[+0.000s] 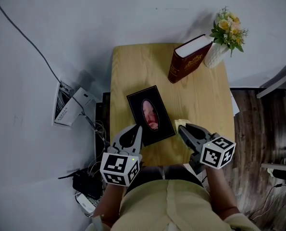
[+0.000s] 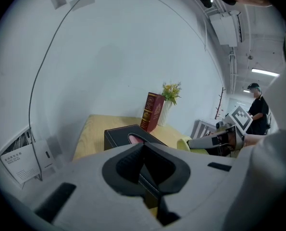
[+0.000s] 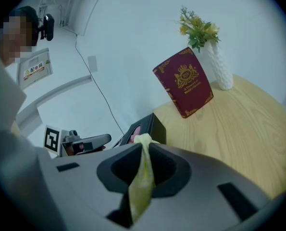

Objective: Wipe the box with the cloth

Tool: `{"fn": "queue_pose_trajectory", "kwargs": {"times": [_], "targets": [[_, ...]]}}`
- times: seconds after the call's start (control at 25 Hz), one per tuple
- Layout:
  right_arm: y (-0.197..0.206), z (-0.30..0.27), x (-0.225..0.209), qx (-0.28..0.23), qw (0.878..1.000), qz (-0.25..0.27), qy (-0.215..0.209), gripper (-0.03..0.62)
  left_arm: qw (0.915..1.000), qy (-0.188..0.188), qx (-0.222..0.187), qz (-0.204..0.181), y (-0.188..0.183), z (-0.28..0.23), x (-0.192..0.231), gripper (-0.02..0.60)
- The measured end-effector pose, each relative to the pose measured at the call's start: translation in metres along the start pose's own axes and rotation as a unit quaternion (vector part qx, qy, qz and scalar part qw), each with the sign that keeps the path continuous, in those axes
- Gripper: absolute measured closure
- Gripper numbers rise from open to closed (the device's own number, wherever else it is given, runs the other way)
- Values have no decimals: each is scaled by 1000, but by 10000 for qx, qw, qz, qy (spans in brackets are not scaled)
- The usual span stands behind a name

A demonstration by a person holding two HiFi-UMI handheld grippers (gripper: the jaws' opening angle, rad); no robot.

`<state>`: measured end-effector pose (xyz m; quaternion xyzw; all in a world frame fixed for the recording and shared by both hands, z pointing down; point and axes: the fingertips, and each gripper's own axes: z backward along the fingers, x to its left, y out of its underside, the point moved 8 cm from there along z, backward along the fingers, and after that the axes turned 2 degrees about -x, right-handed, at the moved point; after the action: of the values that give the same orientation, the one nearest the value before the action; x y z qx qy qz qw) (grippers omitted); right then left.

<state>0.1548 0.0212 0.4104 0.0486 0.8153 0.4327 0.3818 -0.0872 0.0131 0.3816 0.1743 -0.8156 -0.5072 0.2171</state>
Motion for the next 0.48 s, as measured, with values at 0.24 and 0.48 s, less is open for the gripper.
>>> {"fn": "queue_pose_trajectory", "kwargs": {"times": [0.24,0.48], "targets": [[-13,9,16,-278,9988,386,143,539,10000,-17,-43,41,2,7,6,565],[-35,9,52,-532,9960,644,-313,539,9997,-160,-134,91,1,18,12,565]]}}
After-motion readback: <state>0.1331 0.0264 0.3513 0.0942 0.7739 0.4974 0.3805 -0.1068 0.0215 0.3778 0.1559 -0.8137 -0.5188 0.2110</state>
